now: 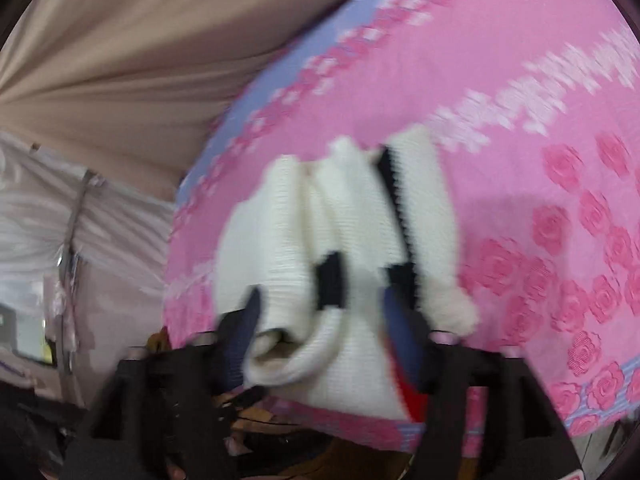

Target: Fold small clothes

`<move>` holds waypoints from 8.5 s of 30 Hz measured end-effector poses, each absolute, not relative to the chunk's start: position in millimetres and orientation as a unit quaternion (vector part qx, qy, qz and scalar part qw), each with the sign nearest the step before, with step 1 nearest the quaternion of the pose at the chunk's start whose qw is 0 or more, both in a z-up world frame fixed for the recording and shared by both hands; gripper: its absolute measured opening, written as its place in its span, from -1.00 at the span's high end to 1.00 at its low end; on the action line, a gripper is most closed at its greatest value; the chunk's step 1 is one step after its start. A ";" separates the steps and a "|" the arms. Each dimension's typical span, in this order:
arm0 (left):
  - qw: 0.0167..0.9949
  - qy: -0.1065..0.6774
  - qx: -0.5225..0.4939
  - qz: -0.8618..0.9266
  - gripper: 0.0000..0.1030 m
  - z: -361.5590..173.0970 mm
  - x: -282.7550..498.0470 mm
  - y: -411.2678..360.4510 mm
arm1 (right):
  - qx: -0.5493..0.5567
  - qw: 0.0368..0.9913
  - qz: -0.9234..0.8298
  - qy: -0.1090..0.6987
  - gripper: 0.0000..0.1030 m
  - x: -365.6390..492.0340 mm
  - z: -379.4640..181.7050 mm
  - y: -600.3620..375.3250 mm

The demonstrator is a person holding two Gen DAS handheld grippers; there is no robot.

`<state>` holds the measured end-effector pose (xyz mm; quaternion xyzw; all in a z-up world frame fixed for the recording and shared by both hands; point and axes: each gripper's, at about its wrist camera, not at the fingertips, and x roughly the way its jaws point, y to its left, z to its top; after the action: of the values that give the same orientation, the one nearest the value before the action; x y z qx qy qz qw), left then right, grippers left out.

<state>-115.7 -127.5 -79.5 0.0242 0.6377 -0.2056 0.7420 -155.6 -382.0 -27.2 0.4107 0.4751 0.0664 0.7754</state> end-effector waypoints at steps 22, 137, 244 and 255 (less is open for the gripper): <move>0.752 0.622 0.084 -0.200 -0.46 -66.5 -98.2 -134.1 | 0.336 0.761 0.023 0.554 0.26 -160.9 -67.0 -348.4; 0.781 0.592 0.068 -0.189 -0.29 -36.3 -66.6 -164.4 | 0.060 0.806 -0.130 0.575 0.54 -158.0 -16.5 -323.7; 0.783 0.583 0.011 -0.216 -0.07 -1.7 69.4 8.8 | 0.327 0.796 -0.028 0.509 -0.25 -47.6 -33.2 -262.8; 0.785 0.588 0.069 -0.181 0.00 -36.9 117.6 -25.7 | 0.263 0.838 0.023 0.478 0.65 19.9 -6.6 -253.3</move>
<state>117.6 -25.7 -36.9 0.0686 0.5884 -0.1806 0.7852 19.9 -253.3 -6.6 0.2634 0.4781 0.0228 0.8376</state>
